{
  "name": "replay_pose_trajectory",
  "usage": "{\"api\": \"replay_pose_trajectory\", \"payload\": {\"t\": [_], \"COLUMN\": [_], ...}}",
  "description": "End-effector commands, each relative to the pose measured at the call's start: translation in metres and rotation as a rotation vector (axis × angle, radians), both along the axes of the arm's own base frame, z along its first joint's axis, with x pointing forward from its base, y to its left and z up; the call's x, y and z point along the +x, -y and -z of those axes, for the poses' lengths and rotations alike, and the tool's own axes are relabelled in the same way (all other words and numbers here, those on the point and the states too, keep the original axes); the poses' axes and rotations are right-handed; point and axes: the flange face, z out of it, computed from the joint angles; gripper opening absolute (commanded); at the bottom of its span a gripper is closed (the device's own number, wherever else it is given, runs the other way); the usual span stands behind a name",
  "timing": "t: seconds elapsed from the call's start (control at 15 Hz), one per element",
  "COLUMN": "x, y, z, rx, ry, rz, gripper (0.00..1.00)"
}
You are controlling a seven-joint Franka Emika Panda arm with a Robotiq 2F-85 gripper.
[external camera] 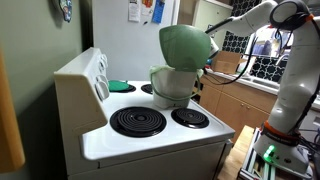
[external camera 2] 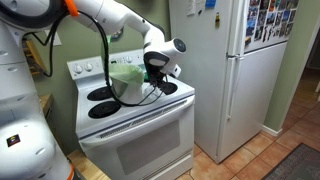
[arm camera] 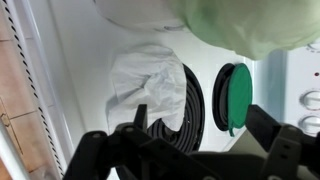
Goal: Open the bin, pick the serviette, put it in the bin and then close the bin.
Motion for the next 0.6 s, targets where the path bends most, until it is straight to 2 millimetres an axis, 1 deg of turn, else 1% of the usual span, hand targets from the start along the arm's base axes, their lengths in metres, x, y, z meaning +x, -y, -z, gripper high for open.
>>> {"api": "replay_pose_trajectory", "payload": {"t": [0.0,0.27,0.47,0.53], "x": [0.013,0.019,0.027,0.028], "y": [-0.011,-0.023,-0.031,-0.033], "z": [0.028,0.049,0.059,0.062], "rx": [-0.011,-0.062,-0.08,-0.084], "ry": [-0.07,-0.102,-0.102,-0.106], "rz": [0.01,0.056,0.105,0.109], "gripper": [1.0,1.0,1.0,0.98]}}
